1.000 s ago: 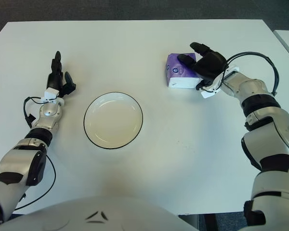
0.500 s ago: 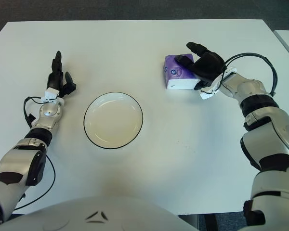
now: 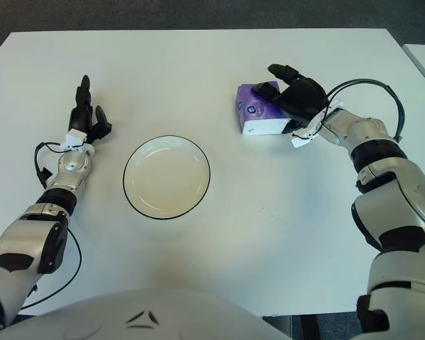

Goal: Put the tissue paper into the plate.

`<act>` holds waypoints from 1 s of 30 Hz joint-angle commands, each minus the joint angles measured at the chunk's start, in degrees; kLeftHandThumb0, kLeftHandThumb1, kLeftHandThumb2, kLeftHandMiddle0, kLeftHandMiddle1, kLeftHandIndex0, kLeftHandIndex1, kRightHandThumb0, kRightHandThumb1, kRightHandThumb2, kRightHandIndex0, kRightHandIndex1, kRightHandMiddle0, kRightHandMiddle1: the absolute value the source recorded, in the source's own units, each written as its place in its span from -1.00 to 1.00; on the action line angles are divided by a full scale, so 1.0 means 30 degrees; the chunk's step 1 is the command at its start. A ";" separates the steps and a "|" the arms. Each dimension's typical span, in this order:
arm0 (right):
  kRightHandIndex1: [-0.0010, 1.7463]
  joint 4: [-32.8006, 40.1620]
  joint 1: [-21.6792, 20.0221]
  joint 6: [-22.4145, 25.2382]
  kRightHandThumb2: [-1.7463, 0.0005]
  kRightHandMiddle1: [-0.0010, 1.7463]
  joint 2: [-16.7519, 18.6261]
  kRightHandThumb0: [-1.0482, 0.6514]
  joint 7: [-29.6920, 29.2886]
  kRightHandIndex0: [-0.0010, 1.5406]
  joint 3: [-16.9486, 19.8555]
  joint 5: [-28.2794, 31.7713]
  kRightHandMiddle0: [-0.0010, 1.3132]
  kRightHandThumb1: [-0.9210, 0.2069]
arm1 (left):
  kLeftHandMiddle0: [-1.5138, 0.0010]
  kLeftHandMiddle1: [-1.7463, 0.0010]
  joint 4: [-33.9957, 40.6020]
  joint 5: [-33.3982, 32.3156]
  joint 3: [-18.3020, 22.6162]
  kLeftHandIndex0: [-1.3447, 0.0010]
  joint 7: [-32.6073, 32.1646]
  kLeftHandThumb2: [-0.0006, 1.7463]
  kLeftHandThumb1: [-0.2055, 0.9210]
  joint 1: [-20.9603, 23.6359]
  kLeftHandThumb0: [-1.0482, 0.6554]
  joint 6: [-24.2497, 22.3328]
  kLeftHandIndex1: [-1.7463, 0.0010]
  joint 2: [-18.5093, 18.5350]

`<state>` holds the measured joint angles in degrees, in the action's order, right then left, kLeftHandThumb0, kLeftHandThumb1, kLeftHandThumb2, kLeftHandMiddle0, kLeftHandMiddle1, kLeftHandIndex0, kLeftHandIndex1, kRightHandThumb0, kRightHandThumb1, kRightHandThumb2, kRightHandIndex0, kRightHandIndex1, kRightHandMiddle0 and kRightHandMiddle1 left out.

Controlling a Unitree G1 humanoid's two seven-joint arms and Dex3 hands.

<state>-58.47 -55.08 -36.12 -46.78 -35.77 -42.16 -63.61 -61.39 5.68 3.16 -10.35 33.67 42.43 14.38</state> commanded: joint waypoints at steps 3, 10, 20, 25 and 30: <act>0.01 0.0028 0.1251 -0.0683 -0.01 0.33 0.0334 -0.39 0.0507 -0.57 -0.0116 0.0310 -0.96 -0.06 | 0.91 0.98 -0.2435 0.0091 0.0040 0.97 -0.0164 0.22 1.00 -0.3941 -0.85 -0.0374 0.95 -0.0895; 0.91 -0.0192 0.1452 -0.0932 -0.09 0.76 0.0406 -0.28 0.0669 -0.32 -0.0050 0.0870 -0.25 -0.18 | 0.89 0.98 -0.2465 0.0062 0.0094 1.00 -0.0151 0.21 1.00 -0.3958 -0.85 -0.0343 0.89 -0.0886; 1.00 0.0212 0.2028 -0.0140 -0.38 0.90 0.0352 -0.31 -0.1081 0.06 0.0158 0.0756 -0.04 0.02 | 0.88 0.98 -0.2508 0.0036 0.0164 1.00 -0.0107 0.19 1.00 -0.3948 -0.84 -0.0314 0.89 -0.0909; 1.00 0.0103 0.2237 0.0067 -0.40 0.91 0.0232 -0.32 -0.1646 0.14 0.0264 0.0726 -0.04 0.03 | 0.89 0.98 -0.2507 0.0029 0.0204 1.00 -0.0128 0.20 1.00 -0.3954 -0.84 -0.0339 0.88 -0.0937; 1.00 -0.0152 0.2349 0.0260 -0.41 0.94 0.0202 -0.31 -0.2277 0.15 0.0273 0.0607 -0.07 0.02 | 0.88 0.98 -0.2503 -0.0028 0.0268 1.00 -0.0083 0.21 1.00 -0.3946 -0.84 -0.0290 0.87 -0.0986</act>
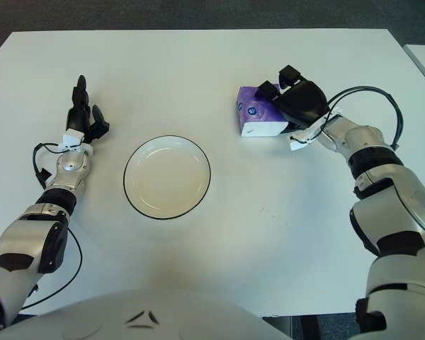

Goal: Put the tissue paper into the plate.

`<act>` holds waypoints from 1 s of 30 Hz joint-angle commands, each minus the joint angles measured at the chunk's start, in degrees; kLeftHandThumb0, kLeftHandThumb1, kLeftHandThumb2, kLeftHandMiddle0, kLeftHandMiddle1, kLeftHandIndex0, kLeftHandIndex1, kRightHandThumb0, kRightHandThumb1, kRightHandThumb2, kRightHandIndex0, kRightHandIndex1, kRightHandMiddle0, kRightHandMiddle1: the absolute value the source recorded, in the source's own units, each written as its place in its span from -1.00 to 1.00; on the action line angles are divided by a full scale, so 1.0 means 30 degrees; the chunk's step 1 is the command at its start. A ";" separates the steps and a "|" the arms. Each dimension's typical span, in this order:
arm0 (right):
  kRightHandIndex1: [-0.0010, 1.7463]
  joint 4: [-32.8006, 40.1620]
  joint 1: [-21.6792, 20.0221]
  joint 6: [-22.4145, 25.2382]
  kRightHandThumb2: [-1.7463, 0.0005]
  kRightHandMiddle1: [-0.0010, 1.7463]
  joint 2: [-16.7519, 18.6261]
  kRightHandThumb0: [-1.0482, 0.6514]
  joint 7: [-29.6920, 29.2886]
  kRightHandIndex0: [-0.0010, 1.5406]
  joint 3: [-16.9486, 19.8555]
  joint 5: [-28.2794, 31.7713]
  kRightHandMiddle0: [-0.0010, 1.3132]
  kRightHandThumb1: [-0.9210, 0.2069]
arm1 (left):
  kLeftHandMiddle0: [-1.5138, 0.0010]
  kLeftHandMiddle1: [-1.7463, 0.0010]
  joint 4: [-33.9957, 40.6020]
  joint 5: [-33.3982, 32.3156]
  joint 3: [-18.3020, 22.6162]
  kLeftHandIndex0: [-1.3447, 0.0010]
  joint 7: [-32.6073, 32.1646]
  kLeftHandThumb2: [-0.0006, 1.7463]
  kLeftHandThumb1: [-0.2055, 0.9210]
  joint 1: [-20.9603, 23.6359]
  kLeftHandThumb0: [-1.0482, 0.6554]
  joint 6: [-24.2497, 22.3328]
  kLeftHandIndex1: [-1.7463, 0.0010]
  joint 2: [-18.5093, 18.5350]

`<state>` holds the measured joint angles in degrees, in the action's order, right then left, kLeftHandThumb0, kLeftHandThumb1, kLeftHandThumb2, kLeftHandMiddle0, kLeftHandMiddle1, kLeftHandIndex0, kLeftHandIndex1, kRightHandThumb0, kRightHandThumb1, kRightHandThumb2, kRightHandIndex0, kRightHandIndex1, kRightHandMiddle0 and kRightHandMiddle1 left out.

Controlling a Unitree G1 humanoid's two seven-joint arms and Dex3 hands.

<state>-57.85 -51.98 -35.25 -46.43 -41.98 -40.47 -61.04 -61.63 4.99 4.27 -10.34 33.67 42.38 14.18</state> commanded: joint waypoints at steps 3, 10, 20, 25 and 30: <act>1.00 -0.0531 0.1389 0.0227 -0.47 0.98 0.0129 -0.32 -0.1062 0.23 -0.0350 -0.0468 -0.07 0.06 | 0.87 0.98 -0.2410 0.0148 -0.0055 1.00 -0.0048 0.21 1.00 -0.3938 -0.84 -0.0239 0.86 -0.0955; 1.00 -0.1216 0.1780 0.0442 -0.54 1.00 0.0394 -0.34 -0.3291 0.38 -0.0216 -0.0351 -0.04 0.12 | 0.87 0.98 -0.2401 0.0247 -0.0095 1.00 -0.0277 0.22 1.00 -0.3922 -0.84 -0.0266 0.85 -0.0964; 1.00 -0.2215 0.2102 0.0307 -0.58 1.00 0.0624 -0.35 -0.4143 0.49 0.0081 0.0245 0.00 0.17 | 0.88 0.98 -0.2342 0.0184 -0.0052 1.00 -0.0341 0.23 1.00 -0.3918 -0.83 -0.0415 0.85 -0.1062; 1.00 -0.2485 0.2199 0.0203 -0.59 1.00 0.0652 -0.35 -0.4232 0.51 0.0144 0.0439 0.01 0.18 | 0.88 0.98 -0.2301 0.0224 -0.0074 1.00 -0.0433 0.24 1.00 -0.3923 -0.82 -0.0374 0.84 -0.1092; 1.00 -0.2693 0.2580 0.0036 -0.58 1.00 0.0700 -0.35 -0.4663 0.52 0.0309 0.0853 0.00 0.17 | 0.89 0.99 -0.2378 0.0283 -0.0127 1.00 -0.0458 0.24 1.00 -0.3912 -0.82 -0.0385 0.84 -0.1050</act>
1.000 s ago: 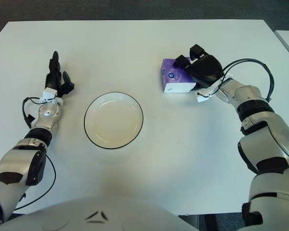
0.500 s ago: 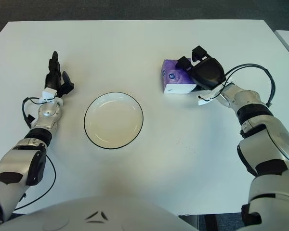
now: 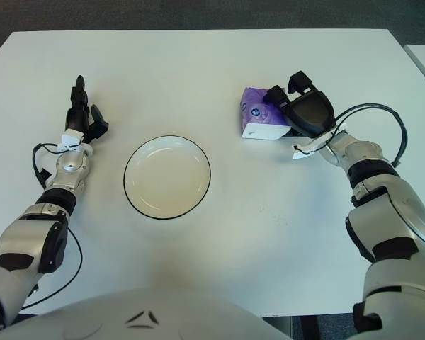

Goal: Put the tissue paper into the plate.

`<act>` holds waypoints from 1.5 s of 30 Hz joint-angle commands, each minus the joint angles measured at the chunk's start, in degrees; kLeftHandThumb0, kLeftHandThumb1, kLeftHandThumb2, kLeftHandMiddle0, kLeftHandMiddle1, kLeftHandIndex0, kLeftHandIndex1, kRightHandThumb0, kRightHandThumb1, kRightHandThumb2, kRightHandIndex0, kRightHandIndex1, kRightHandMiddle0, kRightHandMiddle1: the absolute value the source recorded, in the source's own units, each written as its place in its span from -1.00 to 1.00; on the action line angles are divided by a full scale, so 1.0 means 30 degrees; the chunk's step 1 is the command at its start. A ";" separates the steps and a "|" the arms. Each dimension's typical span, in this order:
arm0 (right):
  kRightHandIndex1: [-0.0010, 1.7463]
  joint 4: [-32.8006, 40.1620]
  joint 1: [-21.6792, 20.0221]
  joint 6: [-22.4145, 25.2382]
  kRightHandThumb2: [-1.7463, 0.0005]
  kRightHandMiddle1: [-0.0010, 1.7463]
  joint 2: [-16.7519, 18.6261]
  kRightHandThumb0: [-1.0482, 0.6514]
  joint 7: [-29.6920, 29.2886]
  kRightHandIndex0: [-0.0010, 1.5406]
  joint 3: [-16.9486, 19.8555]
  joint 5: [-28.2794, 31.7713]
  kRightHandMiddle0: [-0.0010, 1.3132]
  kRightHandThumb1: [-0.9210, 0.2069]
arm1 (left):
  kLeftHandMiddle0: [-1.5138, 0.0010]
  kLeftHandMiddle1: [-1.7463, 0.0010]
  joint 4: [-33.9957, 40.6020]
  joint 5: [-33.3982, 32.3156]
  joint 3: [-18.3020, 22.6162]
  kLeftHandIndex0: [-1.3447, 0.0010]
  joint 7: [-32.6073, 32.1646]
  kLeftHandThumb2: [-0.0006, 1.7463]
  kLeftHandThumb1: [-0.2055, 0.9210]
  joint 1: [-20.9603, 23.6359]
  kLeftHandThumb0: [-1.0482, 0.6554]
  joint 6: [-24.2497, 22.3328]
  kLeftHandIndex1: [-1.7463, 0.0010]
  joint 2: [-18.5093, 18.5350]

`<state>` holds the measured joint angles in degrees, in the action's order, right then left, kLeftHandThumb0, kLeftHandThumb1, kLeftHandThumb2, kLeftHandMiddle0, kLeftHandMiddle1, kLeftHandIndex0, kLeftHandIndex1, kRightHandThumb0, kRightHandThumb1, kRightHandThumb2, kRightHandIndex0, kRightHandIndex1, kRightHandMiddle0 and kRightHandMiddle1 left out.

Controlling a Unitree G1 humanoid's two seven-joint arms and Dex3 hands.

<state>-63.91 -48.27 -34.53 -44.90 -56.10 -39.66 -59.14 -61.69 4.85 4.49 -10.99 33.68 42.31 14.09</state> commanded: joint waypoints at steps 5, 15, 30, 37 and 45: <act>1.00 -0.0809 0.1539 -0.0390 -0.57 1.00 0.0259 -0.34 -0.0127 0.51 0.0269 0.0613 -0.02 0.15 | 0.89 0.99 -0.2436 0.0306 -0.0200 1.00 -0.0148 0.24 1.00 -0.3876 -0.83 -0.0434 0.85 -0.1022; 1.00 0.0267 0.2412 -0.1255 -0.53 1.00 0.0732 -0.33 0.0608 0.55 0.2477 0.3454 -0.04 0.11 | 0.88 0.99 -0.2521 0.0235 -0.0123 1.00 -0.0197 0.24 1.00 -0.3827 -0.83 -0.0330 0.86 -0.1069; 1.00 0.2621 0.3694 -0.0199 -0.52 1.00 0.2230 -0.33 0.0360 0.66 0.5316 0.5579 -0.06 0.09 | 0.89 0.99 -0.2780 0.0241 -0.0086 1.00 0.0042 0.24 1.00 -0.3636 -0.82 -0.0415 0.88 -0.0921; 1.00 0.2969 0.3780 -0.0170 -0.51 1.00 0.2646 -0.33 0.0647 0.67 0.6105 0.5968 -0.06 0.08 | 0.89 1.00 -0.2899 0.0319 -0.0106 1.00 -0.0025 0.23 1.00 -0.3519 -0.84 -0.0494 0.91 -0.0824; 1.00 0.3003 0.3945 -0.0321 -0.50 1.00 0.3343 -0.33 0.1598 0.68 0.7284 0.7341 -0.07 0.07 | 0.88 0.99 -0.3134 0.0328 -0.0099 1.00 -0.0007 0.22 1.00 -0.3400 -0.84 -0.0661 0.92 -0.0737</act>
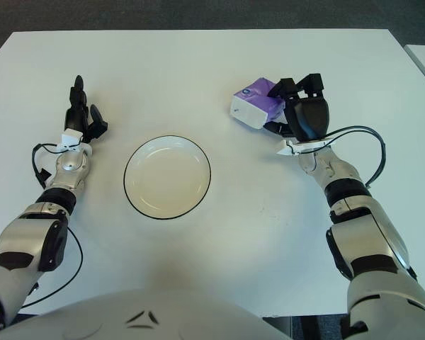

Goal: Put the tissue paper into the plate.

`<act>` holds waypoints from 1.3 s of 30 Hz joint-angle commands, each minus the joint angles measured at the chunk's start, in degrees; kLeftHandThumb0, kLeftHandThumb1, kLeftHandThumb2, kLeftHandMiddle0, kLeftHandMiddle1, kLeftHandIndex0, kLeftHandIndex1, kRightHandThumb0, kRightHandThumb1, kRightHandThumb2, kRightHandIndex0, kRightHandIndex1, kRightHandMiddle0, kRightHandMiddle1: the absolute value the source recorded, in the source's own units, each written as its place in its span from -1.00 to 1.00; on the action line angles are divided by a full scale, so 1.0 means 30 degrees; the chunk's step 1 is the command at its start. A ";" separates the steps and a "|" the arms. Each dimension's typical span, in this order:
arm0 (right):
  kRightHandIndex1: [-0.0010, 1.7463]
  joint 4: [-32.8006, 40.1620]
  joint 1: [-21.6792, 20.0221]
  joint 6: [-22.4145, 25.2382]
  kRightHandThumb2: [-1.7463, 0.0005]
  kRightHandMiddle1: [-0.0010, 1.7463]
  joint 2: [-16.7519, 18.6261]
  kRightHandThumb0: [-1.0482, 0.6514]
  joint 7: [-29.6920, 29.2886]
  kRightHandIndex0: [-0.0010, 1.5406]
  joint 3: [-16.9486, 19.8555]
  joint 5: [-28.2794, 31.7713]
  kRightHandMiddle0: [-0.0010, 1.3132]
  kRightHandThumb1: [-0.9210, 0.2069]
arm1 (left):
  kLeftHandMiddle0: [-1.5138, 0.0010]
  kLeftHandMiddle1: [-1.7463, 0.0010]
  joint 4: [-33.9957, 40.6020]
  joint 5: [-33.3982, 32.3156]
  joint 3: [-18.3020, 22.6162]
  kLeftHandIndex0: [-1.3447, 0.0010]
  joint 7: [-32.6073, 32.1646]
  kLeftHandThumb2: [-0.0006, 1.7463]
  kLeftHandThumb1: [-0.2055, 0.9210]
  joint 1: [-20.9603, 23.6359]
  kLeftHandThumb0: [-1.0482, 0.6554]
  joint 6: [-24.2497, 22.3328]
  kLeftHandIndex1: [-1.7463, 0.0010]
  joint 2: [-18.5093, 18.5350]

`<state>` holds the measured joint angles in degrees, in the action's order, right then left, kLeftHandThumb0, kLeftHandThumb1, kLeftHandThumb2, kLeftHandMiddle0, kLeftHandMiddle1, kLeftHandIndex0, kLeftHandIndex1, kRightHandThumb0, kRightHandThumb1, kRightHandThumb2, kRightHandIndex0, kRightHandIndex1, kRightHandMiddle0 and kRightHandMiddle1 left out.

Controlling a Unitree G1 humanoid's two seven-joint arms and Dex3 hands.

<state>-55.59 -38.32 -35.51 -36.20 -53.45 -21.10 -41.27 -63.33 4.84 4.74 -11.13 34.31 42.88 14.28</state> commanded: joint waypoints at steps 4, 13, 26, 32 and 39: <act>1.00 0.0269 0.0864 0.0057 -0.50 1.00 0.0830 -0.33 0.1687 0.69 0.1789 0.2373 -0.07 0.07 | 0.87 0.99 -0.2648 0.0271 -0.0133 1.00 0.0105 0.21 1.00 -0.3617 -0.84 -0.0829 0.90 -0.0789; 1.00 0.0716 0.1423 0.0817 -0.47 1.00 0.1560 -0.32 0.3754 0.70 0.3052 0.3935 -0.10 0.03 | 0.84 0.98 -0.2600 0.0087 0.0042 1.00 0.0319 0.22 1.00 -0.3614 -0.82 -0.0625 0.83 -0.0831; 1.00 0.3285 0.3499 0.2227 -0.45 1.00 0.2578 -0.31 0.5949 0.68 0.4008 0.5111 -0.11 0.01 | 0.85 0.99 -0.2573 0.0107 0.0174 1.00 0.0338 0.22 1.00 -0.3606 -0.83 -0.0652 0.84 -0.0795; 1.00 0.4262 0.4188 0.2340 -0.45 1.00 0.2724 -0.31 0.6721 0.68 0.4210 0.5118 -0.12 0.00 | 0.86 0.99 -0.2639 0.0242 0.0111 1.00 0.0222 0.21 1.00 -0.3556 -0.85 -0.0717 0.84 -0.0722; 1.00 0.5749 0.5162 0.2445 -0.45 1.00 0.2778 -0.31 0.7227 0.69 0.4276 0.4752 -0.12 0.00 | 0.87 1.00 -0.2693 0.0411 -0.0013 1.00 0.0058 0.22 1.00 -0.3502 -0.85 -0.0735 0.85 -0.0657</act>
<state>-40.12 -27.24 -29.40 -28.97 -34.40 -8.18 -27.30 -64.15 4.74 5.58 -10.69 34.41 43.12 14.62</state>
